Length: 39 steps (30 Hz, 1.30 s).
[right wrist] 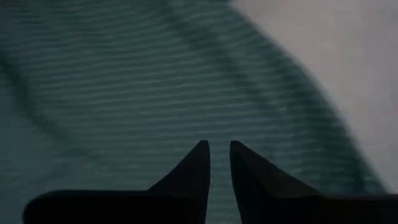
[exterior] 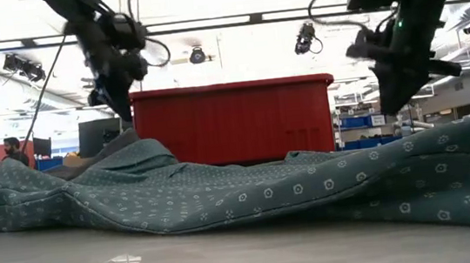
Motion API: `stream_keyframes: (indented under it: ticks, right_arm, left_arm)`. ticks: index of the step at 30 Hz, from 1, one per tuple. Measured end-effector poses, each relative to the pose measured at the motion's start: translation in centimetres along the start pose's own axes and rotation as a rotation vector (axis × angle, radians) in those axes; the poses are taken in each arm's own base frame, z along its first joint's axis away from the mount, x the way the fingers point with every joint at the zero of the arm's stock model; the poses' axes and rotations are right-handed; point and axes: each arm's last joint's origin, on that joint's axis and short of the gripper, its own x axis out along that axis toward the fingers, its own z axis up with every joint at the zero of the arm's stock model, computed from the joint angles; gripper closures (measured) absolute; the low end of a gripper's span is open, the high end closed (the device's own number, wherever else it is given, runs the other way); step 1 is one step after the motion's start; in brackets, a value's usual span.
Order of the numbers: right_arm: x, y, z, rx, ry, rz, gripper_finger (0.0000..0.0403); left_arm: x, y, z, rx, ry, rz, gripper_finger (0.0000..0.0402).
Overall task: Fold laundry
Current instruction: Fold the dark green polo
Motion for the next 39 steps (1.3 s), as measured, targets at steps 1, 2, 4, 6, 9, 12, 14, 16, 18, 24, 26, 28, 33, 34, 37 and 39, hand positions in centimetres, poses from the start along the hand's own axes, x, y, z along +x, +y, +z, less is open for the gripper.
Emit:
stream_keyframes:
  ticks: [1,2,4,6,9,12,14,16,18,24,26,28,33,34,37,39]
  right_arm:
    - [-0.2,0.2,-0.3,-0.01,0.001,0.026,0.0323]
    - [-0.4,0.5,-0.5,-0.022,0.005,0.049,0.0319]
    - [-0.6,1.1,-1.2,-0.032,0.022,0.092,0.0314]
    - [-0.8,1.9,-2.0,-0.048,0.048,0.144,0.0311]
    - [-1.2,3.2,-3.6,-0.09,0.094,0.234,0.0307]
    - [-1.8,4.2,-5.3,-0.12,0.127,0.311,0.0305]
    - [-2.1,4.5,-6.6,-0.134,0.16,0.327,0.0305]
    - [-2.5,4.8,-7.8,-0.151,0.209,0.348,0.0306]
    - [-2.7,4.9,-9.0,-0.172,0.278,0.355,0.0307]
    - [-2.8,5.4,-13.0,-0.251,0.491,0.345,0.0309]
    - [-2.5,5.2,-14.1,-0.28,0.502,0.298,0.0312]
    - [-1.9,4.9,-15.0,-0.314,0.499,0.229,0.0317]
    - [0.7,4.1,-16.0,-0.38,0.515,0.081,0.0337]
    - [1.2,4.1,-16.0,-0.391,0.522,0.072,0.0341]
    - [2.3,4.3,-15.6,-0.451,0.527,0.077,0.0355]
    - [2.8,4.9,-14.9,-0.492,0.504,0.138,0.0363]
  left_arm:
    - [-0.1,-0.3,-0.5,-0.025,-0.006,-0.023,0.0395]
    - [-0.1,-0.5,-1.1,-0.055,-0.001,-0.041,0.0394]
    - [0.1,-1.3,-2.7,-0.109,0.021,-0.066,0.0387]
    - [0.5,-2.3,-4.4,-0.152,0.048,-0.093,0.0371]
    - [1.0,-4.3,-7.0,-0.2,0.104,-0.147,0.0334]
    - [1.2,-6.1,-9.5,-0.239,0.143,-0.179,0.0291]
    - [1.4,-7.1,-11.0,-0.272,0.166,-0.181,0.0264]
    - [2.0,-7.9,-12.3,-0.302,0.178,-0.177,0.0238]
    - [3.0,-8.6,-13.5,-0.331,0.204,-0.184,0.0216]
    - [6.3,-10.4,-16.2,-0.444,0.27,-0.212,0.018]
    - [7.0,-10.6,-17.0,-0.492,0.302,-0.193,0.0181]
    - [7.4,-10.8,-17.7,-0.517,0.331,-0.173,0.0193]
    - [7.3,-12.0,-19.1,-0.486,0.397,-0.186,0.0257]
    - [7.2,-12.4,-19.3,-0.478,0.416,-0.204,0.0276]
    - [6.8,-13.7,-20.0,-0.457,0.46,-0.281,0.034]
    - [6.6,-14.6,-20.4,-0.462,0.474,-0.336,0.0382]
